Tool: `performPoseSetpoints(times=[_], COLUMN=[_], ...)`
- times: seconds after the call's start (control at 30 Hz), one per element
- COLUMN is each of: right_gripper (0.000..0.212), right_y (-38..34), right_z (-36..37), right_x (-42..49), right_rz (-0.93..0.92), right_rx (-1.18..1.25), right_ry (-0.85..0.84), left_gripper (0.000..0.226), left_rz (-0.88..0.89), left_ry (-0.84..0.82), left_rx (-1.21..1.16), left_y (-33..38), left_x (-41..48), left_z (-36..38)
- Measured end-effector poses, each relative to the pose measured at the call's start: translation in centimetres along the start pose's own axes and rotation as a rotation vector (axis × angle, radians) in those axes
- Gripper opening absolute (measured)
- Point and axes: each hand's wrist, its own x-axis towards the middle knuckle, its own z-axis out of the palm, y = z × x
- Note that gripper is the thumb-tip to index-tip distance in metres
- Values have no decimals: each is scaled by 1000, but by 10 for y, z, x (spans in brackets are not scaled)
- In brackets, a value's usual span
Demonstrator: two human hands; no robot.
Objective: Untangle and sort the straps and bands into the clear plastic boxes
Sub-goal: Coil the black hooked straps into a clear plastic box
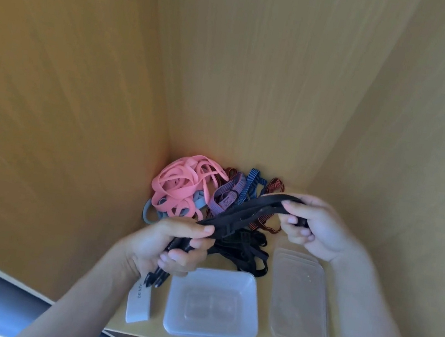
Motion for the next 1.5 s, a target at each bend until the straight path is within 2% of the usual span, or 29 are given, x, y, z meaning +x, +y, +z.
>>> performPoseSetpoints(times=[0.13, 0.2, 0.27, 0.37, 0.47, 0.53, 0.63, 0.77, 0.93, 1.0, 1.1, 1.13, 1.27, 1.4, 1.5], right_gripper=[31, 29, 29, 39, 88, 105, 109, 102, 110, 95, 36, 29, 38, 16, 32], right_y=[11, 16, 20, 24, 27, 27, 23, 14, 3, 13, 22, 24, 27, 27, 25], right_z=[14, 13, 13, 18, 15, 12, 1, -15, 43, 64, 68, 65, 62, 66, 69], right_x=[0, -5, -12, -21, -21, -22, -23, -21, -21, -18, -12, -10, -10, -5, -3], right_rz=[-45, -23, 3, 2, 95, 96, 37, -131, -161, -61, -20, -25, 37, 107, 105], right_rx=[81, 58, -68, -324, -370, -409, -446, -519, -684, -741, -769, -736, -351, 51, 261], right_ry=[78, 49, -1, -104, -258, -303, -189, -175, -97, -127, -157, -158, -147, -66, -12], left_gripper=[37, 40, 42, 42, 43, 44, 42, 43, 46, 49, 50, 52, 58, 49, 52], left_rz=[76, 104, 101, 75, 37, 20, 13, -2, -47, -53, -39, -35, -16, 41, 70], left_ry=[-24, 28, 85, 115, 139, 148, 220, 274, 220, 226, 233, 235, 264, 345, 411], left_rx=[-283, -319, -299, -184, -71, -27, 60, 181, 323, 418, 458, 452, 486, 431, 392], left_y=[-15, -12, -7, 2, 11, 14, 19, 20, 18, 18, 16, 16, 13, 11, 9], left_x=[0, -4, -9, -14, -13, -12, -11, -7, 4, 7, 9, 8, 5, 5, 6], left_z=[-9, -8, -10, -4, 3, 7, 12, 13, 17, 16, 13, 12, 9, 10, 12])
